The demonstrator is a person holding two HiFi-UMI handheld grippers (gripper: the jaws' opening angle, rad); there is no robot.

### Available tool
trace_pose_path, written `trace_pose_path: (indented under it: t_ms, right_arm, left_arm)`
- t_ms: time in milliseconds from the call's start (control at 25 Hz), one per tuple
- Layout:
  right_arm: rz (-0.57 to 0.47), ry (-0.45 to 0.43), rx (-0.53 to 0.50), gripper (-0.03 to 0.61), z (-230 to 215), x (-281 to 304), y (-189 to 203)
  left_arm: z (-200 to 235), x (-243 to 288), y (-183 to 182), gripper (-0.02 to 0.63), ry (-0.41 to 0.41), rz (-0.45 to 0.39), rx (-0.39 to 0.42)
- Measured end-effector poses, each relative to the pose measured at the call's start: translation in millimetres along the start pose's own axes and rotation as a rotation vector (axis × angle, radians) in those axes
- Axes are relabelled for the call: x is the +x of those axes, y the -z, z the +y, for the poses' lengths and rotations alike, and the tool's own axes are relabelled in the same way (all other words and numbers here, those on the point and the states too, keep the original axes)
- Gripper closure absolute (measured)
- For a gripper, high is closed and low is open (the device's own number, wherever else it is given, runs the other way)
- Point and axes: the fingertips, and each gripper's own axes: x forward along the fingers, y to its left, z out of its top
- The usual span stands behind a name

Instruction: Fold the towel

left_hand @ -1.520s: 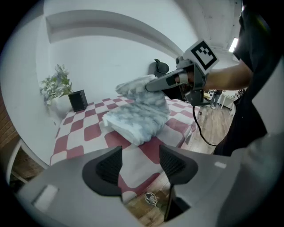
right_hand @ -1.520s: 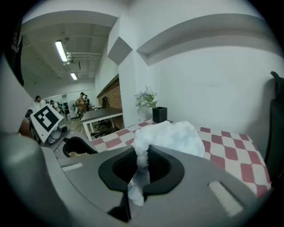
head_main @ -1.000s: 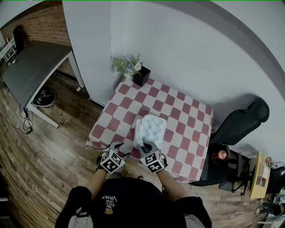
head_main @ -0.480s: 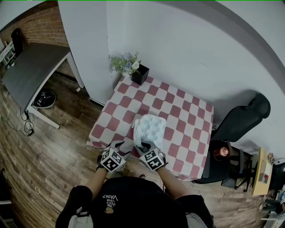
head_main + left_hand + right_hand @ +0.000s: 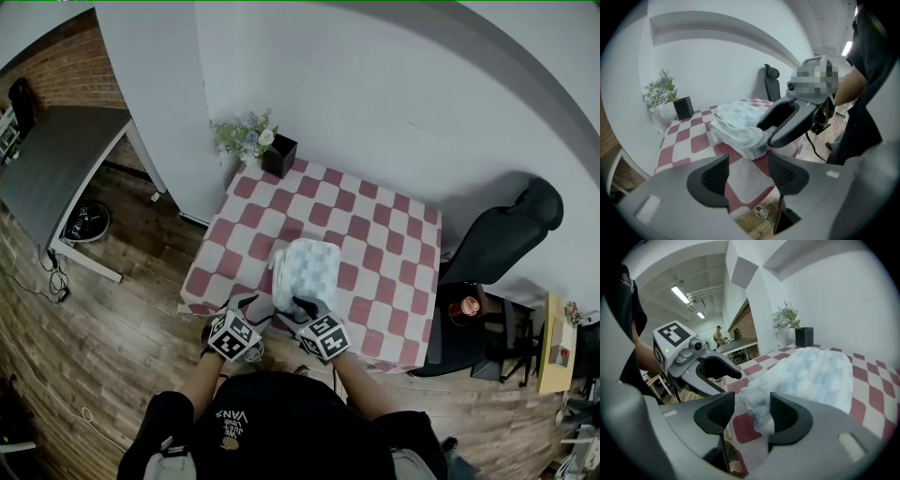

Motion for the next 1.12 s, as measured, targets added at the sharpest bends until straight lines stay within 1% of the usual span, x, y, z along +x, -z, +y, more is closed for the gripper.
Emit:
trace_pose_path:
  t_ms: [160, 240, 360, 560, 680, 920, 1120]
  right_arm:
    - [-0.057, -0.030, 0.092, 0.336, 1, -19, -7]
    - [-0.115, -0.016, 0.139, 0.336, -3, -32, -14]
    - [-0.198, 0.053, 0.185, 0.336, -18, -53, -23]
    - [-0.290, 0.177, 0.239, 0.337, -45, -91, -23]
    - [-0.338, 0.233, 0.251, 0.346, -54, -114, -21]
    - [-0.431, 0.302, 0.246, 0.374, -64, -161, -21]
    - [-0.473, 0.332, 0.233, 0.431, -67, -195, -14]
  left_arm:
    - [-1, 1, -6, 0.374, -0.002, -0.007, 0.009]
    - [-1, -1, -12, 0.374, -0.007, -0.019, 0.019]
    - [-3, -3, -24, 0.374, -0.012, -0.041, 0.036]
    - [-13, -6, -43, 0.374, -0.021, -0.077, 0.056]
    - [-18, -12, -58, 0.374, -0.039, -0.120, 0.065]
    - [-26, -32, -95, 0.374, -0.118, -0.230, 0.070]
    - [-40, -48, -122, 0.376, -0.160, -0.311, 0.041]
